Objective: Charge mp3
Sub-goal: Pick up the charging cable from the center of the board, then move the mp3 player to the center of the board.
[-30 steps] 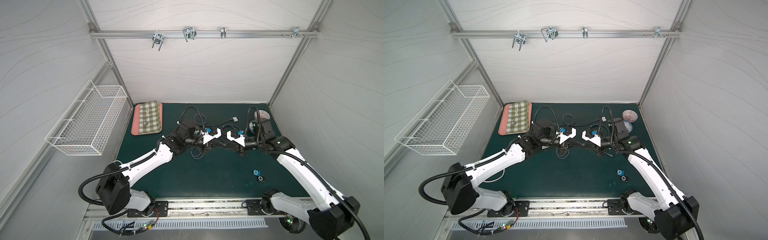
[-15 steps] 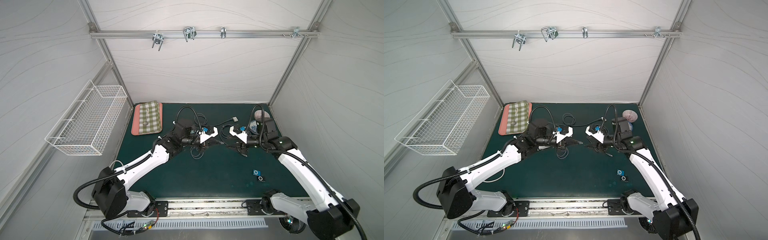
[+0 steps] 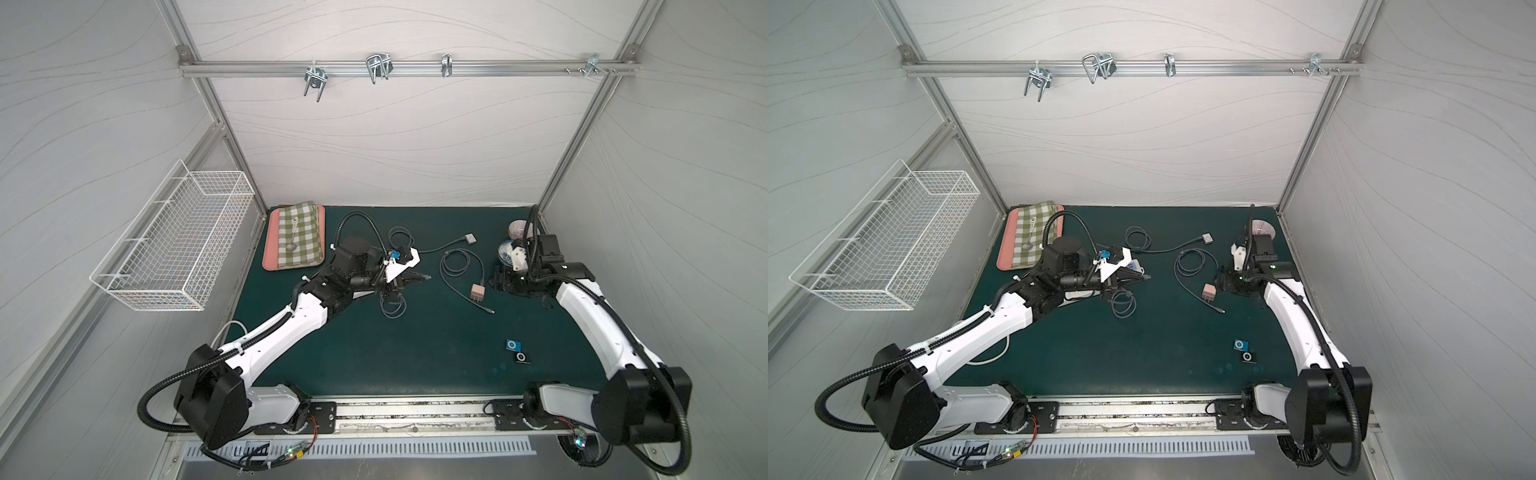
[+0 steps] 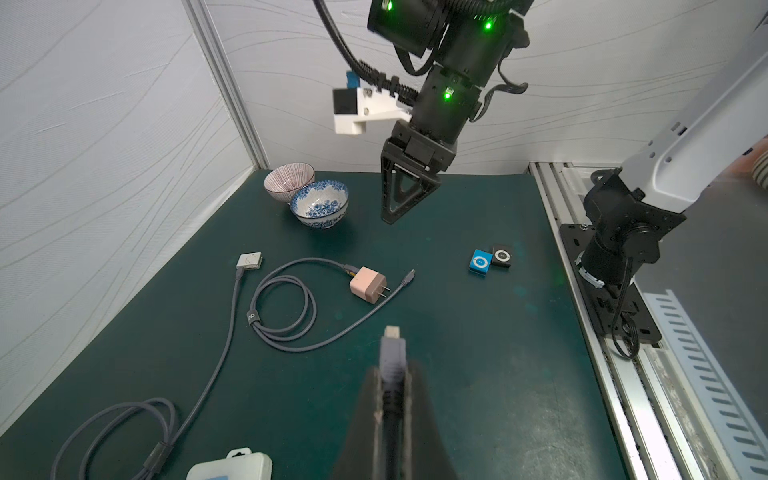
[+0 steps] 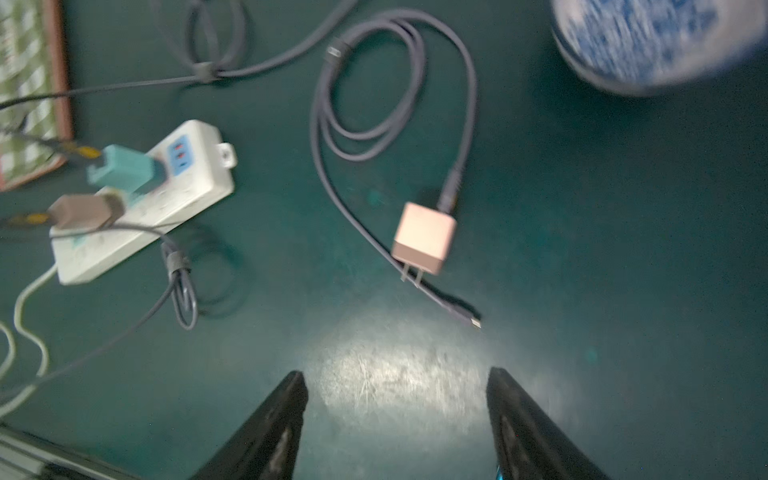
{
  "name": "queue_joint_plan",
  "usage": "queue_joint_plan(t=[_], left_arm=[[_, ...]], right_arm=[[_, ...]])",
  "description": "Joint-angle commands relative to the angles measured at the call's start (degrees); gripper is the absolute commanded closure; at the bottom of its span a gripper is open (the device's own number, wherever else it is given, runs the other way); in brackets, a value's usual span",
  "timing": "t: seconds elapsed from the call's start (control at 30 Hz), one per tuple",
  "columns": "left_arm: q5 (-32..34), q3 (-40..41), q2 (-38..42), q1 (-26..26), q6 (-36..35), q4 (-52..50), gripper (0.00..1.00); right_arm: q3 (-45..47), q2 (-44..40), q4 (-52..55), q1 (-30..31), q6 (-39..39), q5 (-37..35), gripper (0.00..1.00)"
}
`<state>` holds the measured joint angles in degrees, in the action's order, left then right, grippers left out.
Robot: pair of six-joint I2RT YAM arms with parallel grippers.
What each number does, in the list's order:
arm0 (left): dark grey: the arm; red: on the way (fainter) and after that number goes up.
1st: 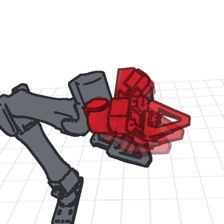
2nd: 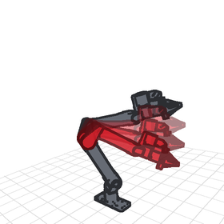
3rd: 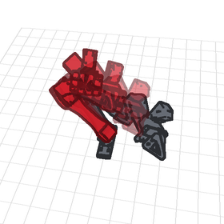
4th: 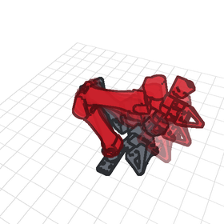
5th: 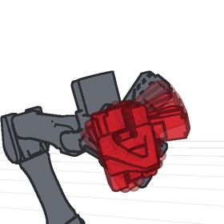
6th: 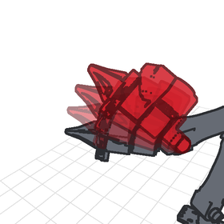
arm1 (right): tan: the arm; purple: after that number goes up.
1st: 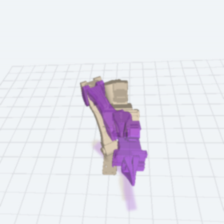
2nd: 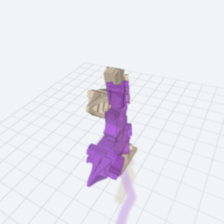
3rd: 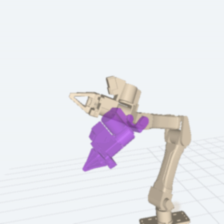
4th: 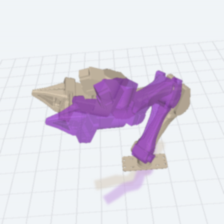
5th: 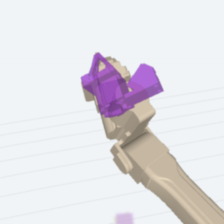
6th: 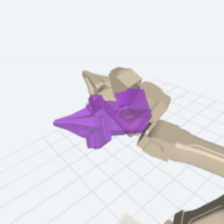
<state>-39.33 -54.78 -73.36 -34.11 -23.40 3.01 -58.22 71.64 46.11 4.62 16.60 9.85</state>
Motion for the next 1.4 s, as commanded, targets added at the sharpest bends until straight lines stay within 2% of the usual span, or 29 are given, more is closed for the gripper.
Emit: queue_joint_plan(t=[0.0, 0.13, 0.37, 0.53, 0.63, 0.67, 0.7, 0.83, 1.07, 1.37], left_arm=[[1.13, 1.24, 2.00, 0.33, -0.85, 2.66, 1.00], [1.62, 3.14, 3.00, 0.35, -0.27, 3.76, 1.00], [2.64, 5.80, 5.11, 0.40, -0.90, 3.63, 1.00], [3.47, 7.72, 6.98, 1.10, -0.84, 3.23, 1.00], [3.86, 8.62, 8.14, 1.52, -0.77, 3.07, 1.00], [3.91, 8.88, 8.51, 1.75, -0.77, 3.00, 1.00], [3.91, 9.12, 8.74, 1.93, -0.69, 3.05, 1.00], [3.81, 9.57, 9.20, 2.38, -0.71, 2.97, 1.00], [3.92, 9.55, 9.67, 3.43, -0.76, 2.07, 1.00], [3.21, 7.81, 7.99, 4.33, -1.14, 0.27, 1.00]], right_arm=[[2.49, -2.78, 11.21, -0.76, 13.98, -3.41, 0.29], [5.42, -6.28, 15.11, -1.19, 18.29, -6.65, 0.23], [8.96, -7.49, 21.45, -1.87, 25.44, -8.28, 0.20], [11.65, -7.97, 21.74, -4.24, 31.09, -7.07, 0.17], [11.75, -6.84, 24.33, -4.27, 33.96, -10.43, 0.15], [11.98, -6.43, 25.07, -4.32, 35.30, -11.33, 0.11], [12.20, -5.65, 25.84, -4.36, 36.68, -11.91, 0.01], [13.98, -2.57, 24.72, -4.36, 39.80, -10.77, 0.01], [15.55, -1.79, 20.56, -4.36, 44.60, -14.92, 0.01], [19.52, 0.35, 12.42, -2.69, 46.59, -15.56, 0.01]])
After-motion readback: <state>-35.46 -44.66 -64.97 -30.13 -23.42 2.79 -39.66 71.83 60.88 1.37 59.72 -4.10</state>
